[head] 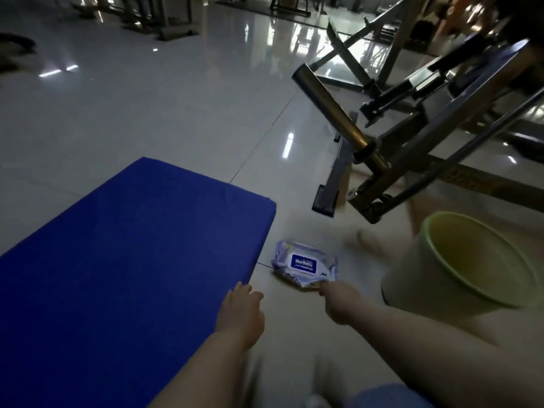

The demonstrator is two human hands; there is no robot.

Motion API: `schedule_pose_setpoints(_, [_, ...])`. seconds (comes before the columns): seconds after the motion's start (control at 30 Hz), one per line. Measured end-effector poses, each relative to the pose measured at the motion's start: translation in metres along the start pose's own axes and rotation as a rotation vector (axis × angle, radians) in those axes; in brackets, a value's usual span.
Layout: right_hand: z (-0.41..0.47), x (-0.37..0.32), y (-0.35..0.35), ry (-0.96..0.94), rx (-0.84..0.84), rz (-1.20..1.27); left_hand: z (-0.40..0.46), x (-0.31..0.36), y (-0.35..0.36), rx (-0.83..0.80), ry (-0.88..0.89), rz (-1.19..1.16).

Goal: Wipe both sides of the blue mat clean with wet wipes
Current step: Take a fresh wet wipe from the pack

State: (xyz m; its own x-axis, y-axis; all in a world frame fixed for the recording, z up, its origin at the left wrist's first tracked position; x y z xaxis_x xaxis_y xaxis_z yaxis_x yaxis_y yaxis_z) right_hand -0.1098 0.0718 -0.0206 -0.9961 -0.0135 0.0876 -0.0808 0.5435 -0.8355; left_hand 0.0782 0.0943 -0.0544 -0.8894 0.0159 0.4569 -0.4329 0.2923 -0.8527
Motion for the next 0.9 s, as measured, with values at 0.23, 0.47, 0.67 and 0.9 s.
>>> schedule_pose_setpoints(0.23, [-0.005, 0.055, -0.011, 0.116, 0.053, 0.016, 0.008, 0.022, -0.005, 0.05, 0.087, 0.036])
schedule_pose_setpoints(0.47, [0.014, 0.053, 0.01, 0.042, -0.013, 0.105, 0.014, 0.018, 0.006, 0.019, 0.092, 0.105])
schedule_pose_setpoints(0.67, [0.031, 0.046, 0.04, -0.105, -0.076, 0.18, 0.027, 0.064, 0.005, -0.011, 0.124, 0.221])
schedule_pose_setpoints(0.9, [0.042, 0.062, 0.058, -0.13, -0.106, 0.25, 0.076, 0.116, -0.021, -0.061, 0.106, 0.307])
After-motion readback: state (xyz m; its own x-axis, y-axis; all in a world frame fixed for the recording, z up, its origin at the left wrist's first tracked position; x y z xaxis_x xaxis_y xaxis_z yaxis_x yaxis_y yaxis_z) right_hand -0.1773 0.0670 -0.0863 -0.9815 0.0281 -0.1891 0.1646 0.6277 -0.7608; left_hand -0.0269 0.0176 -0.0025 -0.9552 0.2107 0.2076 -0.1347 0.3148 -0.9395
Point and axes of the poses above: each hand's wrist, its own z-axis towards the middle knuckle, its own y-axis out of the palm, x = y × z, the point moved 9 cm from there along z, towards the middle knuckle, and after that the axes turned 1 degree about y, right-handed, at the moved point
